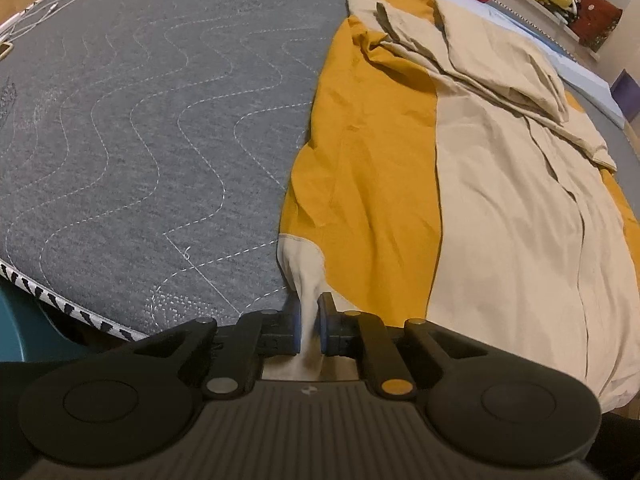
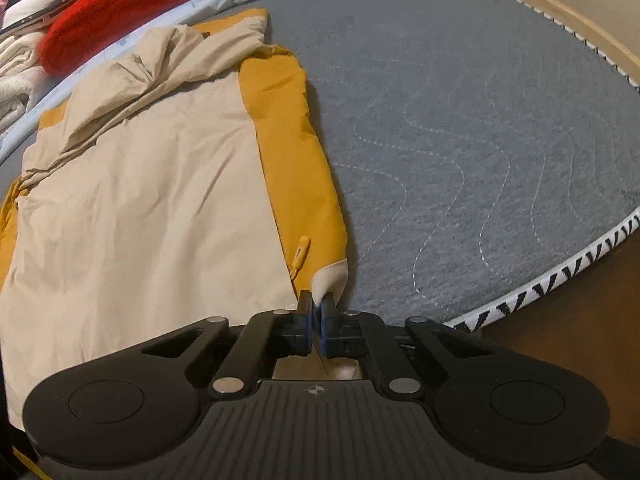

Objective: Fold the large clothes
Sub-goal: 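Close both tools on the jacket hem edge, then lift the hem with both tools and fold it toward the collar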

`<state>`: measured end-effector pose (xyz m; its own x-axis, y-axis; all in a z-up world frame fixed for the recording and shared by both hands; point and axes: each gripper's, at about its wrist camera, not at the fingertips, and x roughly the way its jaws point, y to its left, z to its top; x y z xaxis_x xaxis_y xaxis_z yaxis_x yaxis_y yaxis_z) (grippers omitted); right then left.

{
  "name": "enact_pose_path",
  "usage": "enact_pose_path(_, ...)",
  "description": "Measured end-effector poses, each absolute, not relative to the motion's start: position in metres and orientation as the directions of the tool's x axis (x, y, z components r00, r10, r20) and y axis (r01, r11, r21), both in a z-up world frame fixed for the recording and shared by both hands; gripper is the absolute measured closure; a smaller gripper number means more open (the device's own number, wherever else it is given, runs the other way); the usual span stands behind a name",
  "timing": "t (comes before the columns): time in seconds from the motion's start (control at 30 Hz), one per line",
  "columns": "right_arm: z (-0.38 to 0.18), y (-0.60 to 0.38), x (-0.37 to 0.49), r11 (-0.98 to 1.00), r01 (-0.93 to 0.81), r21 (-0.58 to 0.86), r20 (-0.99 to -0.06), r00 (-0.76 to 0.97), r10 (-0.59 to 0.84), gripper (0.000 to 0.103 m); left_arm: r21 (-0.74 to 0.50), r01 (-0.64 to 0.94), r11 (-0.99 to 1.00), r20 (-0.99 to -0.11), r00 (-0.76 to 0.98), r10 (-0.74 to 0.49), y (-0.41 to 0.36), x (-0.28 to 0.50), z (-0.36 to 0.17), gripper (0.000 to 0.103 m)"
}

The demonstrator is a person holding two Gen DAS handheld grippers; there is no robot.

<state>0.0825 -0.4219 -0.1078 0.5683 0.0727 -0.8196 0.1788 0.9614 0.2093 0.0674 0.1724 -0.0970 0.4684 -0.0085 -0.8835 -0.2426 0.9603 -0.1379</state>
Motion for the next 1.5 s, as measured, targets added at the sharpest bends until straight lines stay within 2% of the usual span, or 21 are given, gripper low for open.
enact_pose_path(0.1, -0.104, -0.421, 0.082, 0.961, 0.171, 0.215, -0.808, 0.584, 0.077, 0.101, -0.143, -0.236, 0.961, -0.880, 0.474, -0.014, 0.170, 0.067, -0.094, 0.094)
enact_pose_path(0.2, -0.109, -0.422, 0.083, 0.961, 0.194, 0.197, -0.823, 0.565, 0.055, 0.096, -0.134, -0.238, 0.962, -0.890, 0.456, -0.011, 0.169, 0.068, -0.098, 0.086)
enact_pose_path(0.33, -0.112, -0.416, 0.084, 0.971, 0.174, 0.162, -0.830, 0.556, 0.039, 0.097, -0.112, -0.216, 0.970, -0.891, 0.455, -0.001, 0.166, 0.068, -0.099, 0.085)
enact_pose_path(0.4, -0.110, -0.414, 0.083, 0.973, 0.173, 0.153, -0.827, 0.562, 0.030, 0.100, -0.104, -0.208, 0.973, -0.886, 0.463, 0.004, 0.164, 0.067, -0.098, 0.095)
enact_pose_path(0.47, -0.103, -0.414, 0.082, 0.970, 0.176, 0.169, -0.812, 0.582, 0.036, 0.101, -0.106, -0.193, 0.975, -0.878, 0.478, -0.001, 0.162, 0.067, -0.093, 0.098)
enact_pose_path(0.63, -0.060, -0.409, 0.074, 0.974, 0.079, 0.214, -0.725, 0.681, 0.104, 0.102, -0.155, -0.125, 0.980, -0.818, 0.572, -0.057, 0.158, 0.057, -0.052, 0.100)
enact_pose_path(0.8, -0.006, -0.423, 0.057, 0.944, 0.012, 0.331, -0.610, 0.766, 0.204, 0.102, -0.193, -0.010, 0.981, -0.739, 0.660, -0.138, 0.155, 0.045, 0.007, 0.101)
enact_pose_path(1.07, 0.063, -0.458, 0.016, 0.881, -0.064, 0.468, -0.458, 0.836, 0.304, 0.103, -0.327, 0.110, 0.939, -0.615, 0.730, -0.299, 0.172, 0.009, 0.086, 0.101)
enact_pose_path(1.2, 0.084, -0.479, -0.025, 0.848, -0.089, 0.522, -0.396, 0.855, 0.334, 0.103, -0.363, 0.161, 0.918, -0.598, 0.715, -0.362, 0.182, -0.024, 0.120, 0.101)
enact_pose_path(1.3, 0.092, -0.499, -0.062, 0.817, -0.082, 0.571, -0.362, 0.868, 0.340, 0.103, -0.384, 0.161, 0.909, -0.623, 0.681, -0.383, 0.196, -0.050, 0.139, 0.101)
enact_pose_path(1.5, 0.091, -0.514, -0.089, 0.776, 0.004, 0.631, -0.368, 0.882, 0.295, 0.103, -0.481, 0.068, 0.874, -0.650, 0.642, -0.407, 0.225, -0.054, 0.150, 0.101)
